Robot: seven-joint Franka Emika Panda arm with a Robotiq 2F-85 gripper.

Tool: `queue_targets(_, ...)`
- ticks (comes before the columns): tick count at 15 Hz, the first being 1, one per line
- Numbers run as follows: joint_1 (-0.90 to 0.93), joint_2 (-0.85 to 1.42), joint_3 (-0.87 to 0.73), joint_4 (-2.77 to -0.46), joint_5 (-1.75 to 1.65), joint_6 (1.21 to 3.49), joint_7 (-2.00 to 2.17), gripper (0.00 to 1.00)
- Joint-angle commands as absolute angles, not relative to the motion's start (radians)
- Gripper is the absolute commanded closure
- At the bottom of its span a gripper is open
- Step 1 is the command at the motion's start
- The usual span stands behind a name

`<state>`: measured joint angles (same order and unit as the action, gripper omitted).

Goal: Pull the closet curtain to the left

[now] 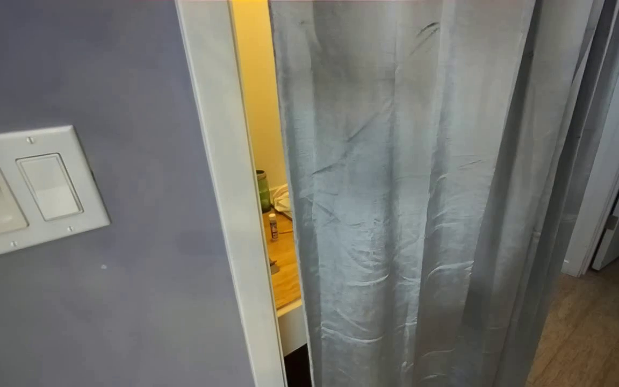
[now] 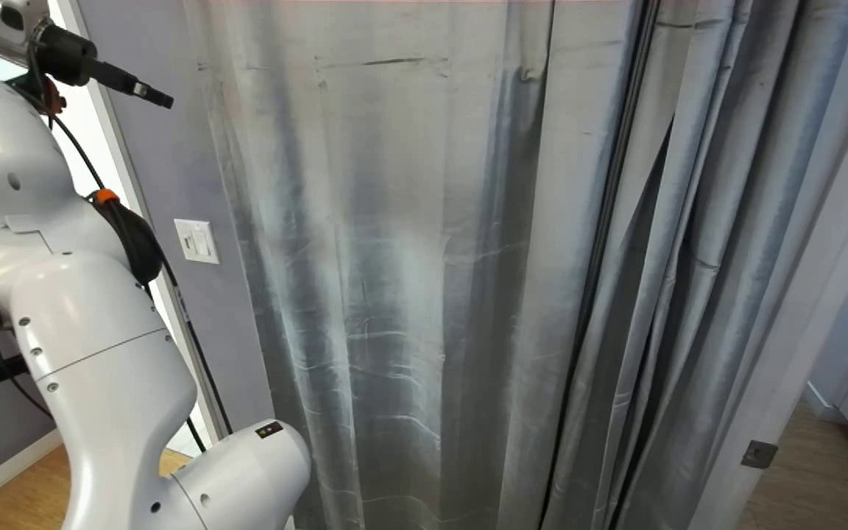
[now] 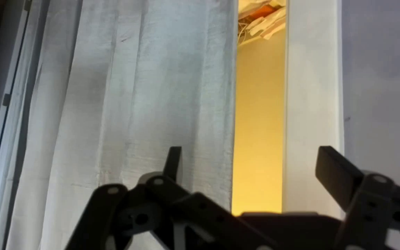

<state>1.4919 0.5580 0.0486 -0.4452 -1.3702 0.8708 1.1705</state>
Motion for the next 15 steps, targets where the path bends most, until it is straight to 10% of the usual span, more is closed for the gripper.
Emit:
queue_targets(1, 1.504, 0.479, 0.048, -0.462, -1.204, 0.796, 1.157, 0.0)
queue_targets(15, 1.568, 0.231, -0.064, -0.702, -0.853, 0.816, 1.102, 0.0)
